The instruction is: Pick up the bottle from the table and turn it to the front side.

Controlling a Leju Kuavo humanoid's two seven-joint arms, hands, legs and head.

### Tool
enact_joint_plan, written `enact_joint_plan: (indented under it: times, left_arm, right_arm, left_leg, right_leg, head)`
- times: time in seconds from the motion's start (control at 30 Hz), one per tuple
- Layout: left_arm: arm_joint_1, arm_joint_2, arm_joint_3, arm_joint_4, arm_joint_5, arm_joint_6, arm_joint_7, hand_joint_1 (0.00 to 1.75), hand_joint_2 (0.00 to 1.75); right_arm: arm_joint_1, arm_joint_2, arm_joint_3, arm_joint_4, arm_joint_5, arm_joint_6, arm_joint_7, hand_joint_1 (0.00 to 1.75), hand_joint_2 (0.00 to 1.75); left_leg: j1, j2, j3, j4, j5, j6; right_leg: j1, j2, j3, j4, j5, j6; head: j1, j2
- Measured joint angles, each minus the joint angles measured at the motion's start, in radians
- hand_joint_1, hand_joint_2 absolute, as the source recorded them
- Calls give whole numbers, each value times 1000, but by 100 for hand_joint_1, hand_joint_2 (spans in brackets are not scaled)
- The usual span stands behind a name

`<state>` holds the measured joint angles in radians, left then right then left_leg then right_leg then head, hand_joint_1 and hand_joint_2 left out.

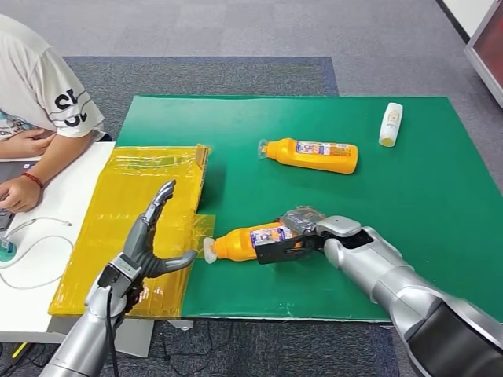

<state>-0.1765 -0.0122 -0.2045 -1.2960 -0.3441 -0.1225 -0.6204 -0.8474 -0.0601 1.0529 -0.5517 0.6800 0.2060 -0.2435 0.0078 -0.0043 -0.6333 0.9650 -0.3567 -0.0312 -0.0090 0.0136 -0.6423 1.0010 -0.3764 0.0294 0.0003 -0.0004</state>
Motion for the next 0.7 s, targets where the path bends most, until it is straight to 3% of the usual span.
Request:
enact_joint_plan:
  times: [0.17,0.27,0.43,0.7]
  left_arm:
    - [0,0,0,2,-3,0,0,0,175]
    - [1,0,0,3,-8,0,0,0,175]
    - [3,0,0,4,-8,0,0,0,175]
    - [14,2,0,4,-1,-12,0,0,175]
  right_arm:
    - [33,-21,-61,-10,-87,-64,-49,175,175]
    - [78,-52,-142,-33,-197,-74,-134,175,175]
    - [209,-105,-330,-120,-384,-21,-303,175,175]
    - [395,-121,-564,-271,-481,56,-357,175,175]
  left_leg:
    - [0,0,0,0,0,0]
    - [0,-1,0,0,0,0]
    - [0,-1,0,0,-1,1]
    - [0,-2,-2,0,-1,0]
  right_leg:
    - [0,0,0,0,0,0]
    - [0,0,1,0,0,0]
    - [0,-1,1,-1,0,1]
    - [0,-1,0,-1,-1,1]
  head:
    - [0,0]
    - [0,0]
    - [0,0]
    - [0,0]
